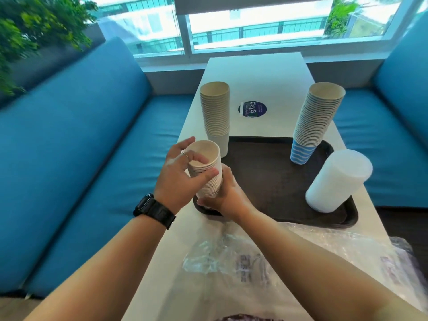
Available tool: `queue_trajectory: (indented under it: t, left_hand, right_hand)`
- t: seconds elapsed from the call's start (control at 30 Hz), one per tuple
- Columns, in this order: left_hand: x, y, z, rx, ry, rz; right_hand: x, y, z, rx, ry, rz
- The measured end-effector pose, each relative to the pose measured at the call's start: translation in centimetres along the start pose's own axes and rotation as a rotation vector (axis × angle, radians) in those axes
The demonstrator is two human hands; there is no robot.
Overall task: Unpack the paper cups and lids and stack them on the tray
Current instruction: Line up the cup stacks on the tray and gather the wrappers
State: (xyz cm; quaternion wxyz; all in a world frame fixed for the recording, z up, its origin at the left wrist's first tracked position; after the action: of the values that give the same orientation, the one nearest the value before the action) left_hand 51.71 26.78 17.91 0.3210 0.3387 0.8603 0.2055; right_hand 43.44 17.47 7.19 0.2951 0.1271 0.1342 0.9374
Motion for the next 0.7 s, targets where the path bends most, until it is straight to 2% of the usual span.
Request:
queue_trajectory:
  t: [0.2, 0.3, 0.37, 0.47, 0.7]
  left_hand:
    - [-0.4, 0.5, -4.1, -0.126, -0.093, -0.100]
    - [-1.6, -0.2, -7.2, -0.192, -0.182, -0.136]
    - [-2.7, -1.3, -9.5, -0.168, -0.253, -0.134]
    - [-4.7, -3.9, -12.4, -0.134, -0.312, -0.042]
    - [-10.4, -12.3, -15.8, -0.242, -0.309, 0.321]
  right_hand:
    - [0.6, 4.7, -1.0, -0.084, -0.031, -0.032]
    - [0.9, 8.6, -2.0, -0.129, -0.045, -0.165]
    - [0.7, 11.7, -3.3, -0.183, -0.085, -0.346]
    - [0.1, 15.2, -5.6, -0.235, -0.158, -0.589]
    - [-1.7, 19.5, -7.1, -0.209, -0.276, -0.904]
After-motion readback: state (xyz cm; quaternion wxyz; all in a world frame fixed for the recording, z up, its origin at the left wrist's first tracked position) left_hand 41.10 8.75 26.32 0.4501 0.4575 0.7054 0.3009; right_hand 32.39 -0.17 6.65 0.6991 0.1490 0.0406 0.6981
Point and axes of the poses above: each hand's wrist, its own x-axis away from the middle knuckle, its own y-axis out of the back of the hand, z = x × y, the point moved 9 cm from there along -x, towards the middle knuckle, and after that the axes turned 7 degrees about -y, right-handed, at the moved point
